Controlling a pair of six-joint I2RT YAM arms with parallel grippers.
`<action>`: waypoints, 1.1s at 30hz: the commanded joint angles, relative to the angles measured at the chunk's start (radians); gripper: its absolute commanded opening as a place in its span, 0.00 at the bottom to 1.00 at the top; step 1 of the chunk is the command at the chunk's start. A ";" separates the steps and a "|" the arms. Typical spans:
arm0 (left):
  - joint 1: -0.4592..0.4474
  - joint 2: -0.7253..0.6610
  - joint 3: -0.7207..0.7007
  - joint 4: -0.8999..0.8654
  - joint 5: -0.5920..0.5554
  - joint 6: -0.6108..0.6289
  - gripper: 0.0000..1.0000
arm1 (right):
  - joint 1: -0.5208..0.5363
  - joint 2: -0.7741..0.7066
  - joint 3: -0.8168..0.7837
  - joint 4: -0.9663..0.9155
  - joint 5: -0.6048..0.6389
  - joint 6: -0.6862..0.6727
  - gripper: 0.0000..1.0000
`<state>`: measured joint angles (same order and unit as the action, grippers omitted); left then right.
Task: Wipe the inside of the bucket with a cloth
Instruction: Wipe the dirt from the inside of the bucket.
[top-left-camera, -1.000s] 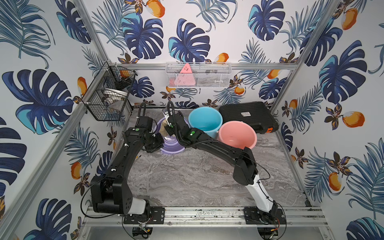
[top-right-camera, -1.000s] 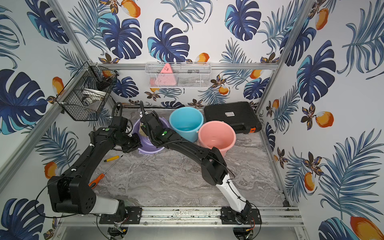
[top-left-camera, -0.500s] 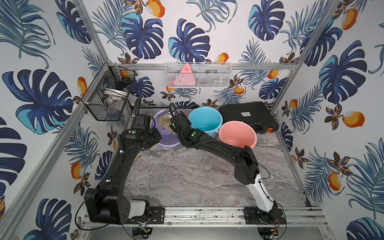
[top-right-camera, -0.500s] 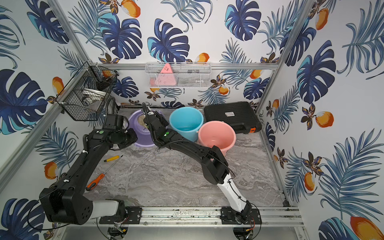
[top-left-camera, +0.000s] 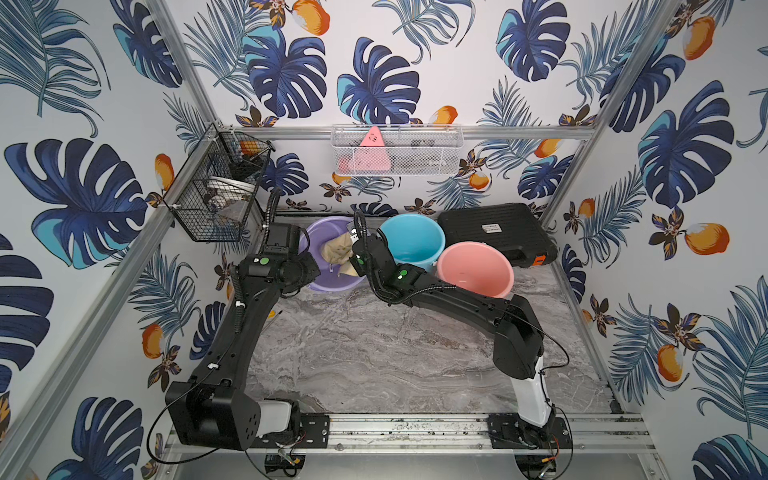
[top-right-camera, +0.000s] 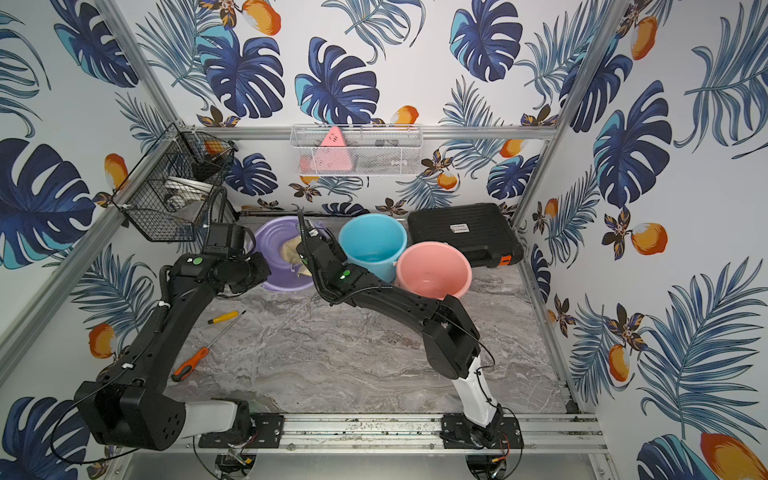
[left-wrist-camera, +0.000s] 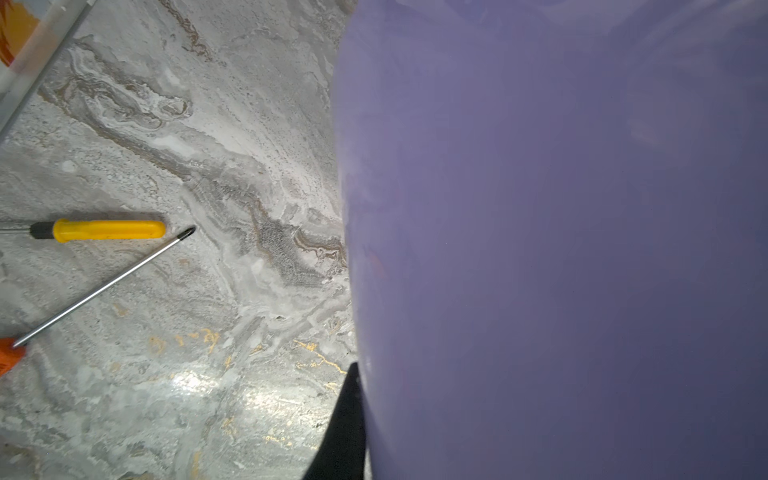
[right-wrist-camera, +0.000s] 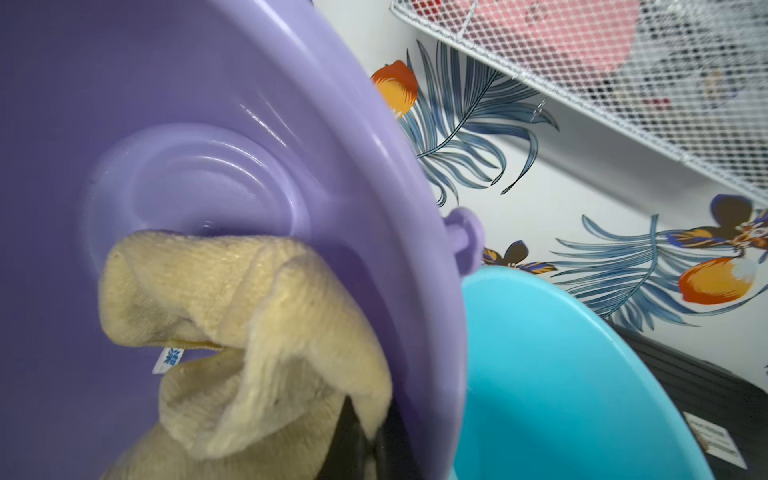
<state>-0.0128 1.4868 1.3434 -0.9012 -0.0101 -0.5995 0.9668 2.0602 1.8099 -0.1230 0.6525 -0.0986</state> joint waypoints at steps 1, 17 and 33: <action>0.011 0.007 0.027 -0.029 -0.182 -0.028 0.00 | 0.000 -0.013 -0.026 -0.216 0.129 0.111 0.00; 0.010 0.087 0.062 -0.032 -0.138 0.015 0.00 | 0.058 -0.371 -0.380 -0.038 -0.537 0.269 0.00; 0.002 0.066 0.005 -0.031 0.104 0.061 0.00 | 0.052 -0.152 -0.029 0.055 -0.344 0.109 0.00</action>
<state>-0.0082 1.5639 1.3514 -0.9657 0.0139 -0.5686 1.0203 1.8313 1.6951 0.0013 0.2581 0.0624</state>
